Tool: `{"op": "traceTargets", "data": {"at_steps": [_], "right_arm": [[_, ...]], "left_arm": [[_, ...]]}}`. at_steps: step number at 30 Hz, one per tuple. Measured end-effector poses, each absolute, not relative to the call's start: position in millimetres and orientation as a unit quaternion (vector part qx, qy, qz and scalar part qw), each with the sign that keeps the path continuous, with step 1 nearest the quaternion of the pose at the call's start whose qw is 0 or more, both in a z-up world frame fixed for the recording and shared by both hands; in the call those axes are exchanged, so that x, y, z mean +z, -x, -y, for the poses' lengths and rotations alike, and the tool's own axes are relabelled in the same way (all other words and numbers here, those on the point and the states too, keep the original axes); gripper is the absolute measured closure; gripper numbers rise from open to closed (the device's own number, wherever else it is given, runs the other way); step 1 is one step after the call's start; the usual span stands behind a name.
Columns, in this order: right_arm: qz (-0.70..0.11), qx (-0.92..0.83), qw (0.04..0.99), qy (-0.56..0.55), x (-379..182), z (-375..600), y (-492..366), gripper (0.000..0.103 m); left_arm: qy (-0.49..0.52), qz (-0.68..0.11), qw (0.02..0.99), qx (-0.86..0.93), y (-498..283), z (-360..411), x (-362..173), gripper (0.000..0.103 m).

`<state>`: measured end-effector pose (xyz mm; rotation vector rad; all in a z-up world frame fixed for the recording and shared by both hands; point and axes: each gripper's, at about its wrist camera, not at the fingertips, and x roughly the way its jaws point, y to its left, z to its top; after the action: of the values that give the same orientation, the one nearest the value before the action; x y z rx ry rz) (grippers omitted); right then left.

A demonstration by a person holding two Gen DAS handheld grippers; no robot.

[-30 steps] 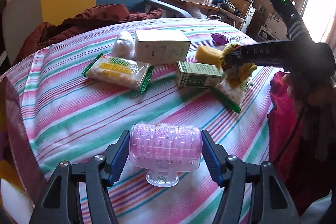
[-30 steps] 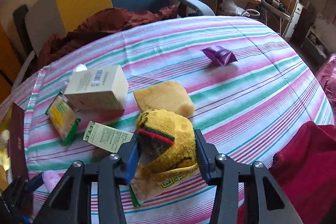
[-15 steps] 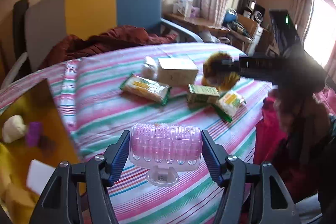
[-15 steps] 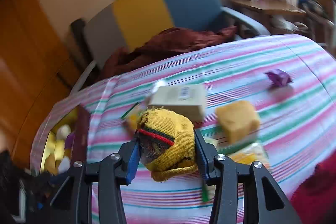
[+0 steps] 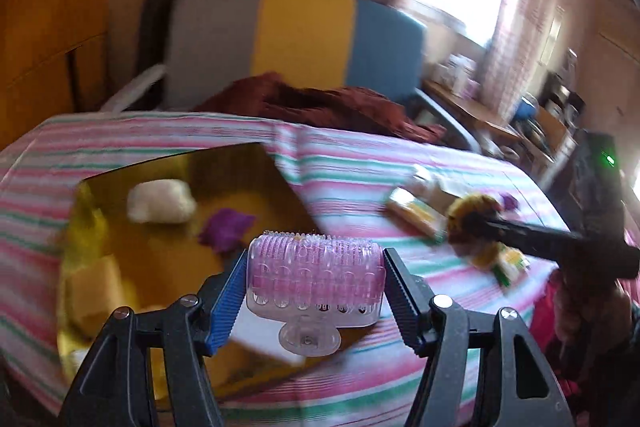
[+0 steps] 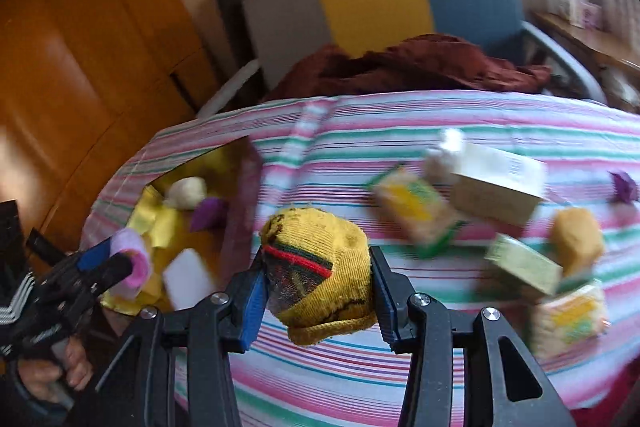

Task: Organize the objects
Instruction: 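Carry the hair roller and knit hat over the gold tray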

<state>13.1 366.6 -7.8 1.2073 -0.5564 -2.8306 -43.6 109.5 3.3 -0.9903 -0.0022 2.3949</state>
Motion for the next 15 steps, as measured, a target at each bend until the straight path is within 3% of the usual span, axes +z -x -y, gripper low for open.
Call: {"op": "traceTargets", "data": {"at_steps": [15], "right_arm": [[0.118,-0.898,0.080,-0.416,-3.4,-265.3,76.4,0.056]], "left_arm": [[0.377,0.039,0.139,0.915,100.3,-2.9,-11.1,0.037]]}}
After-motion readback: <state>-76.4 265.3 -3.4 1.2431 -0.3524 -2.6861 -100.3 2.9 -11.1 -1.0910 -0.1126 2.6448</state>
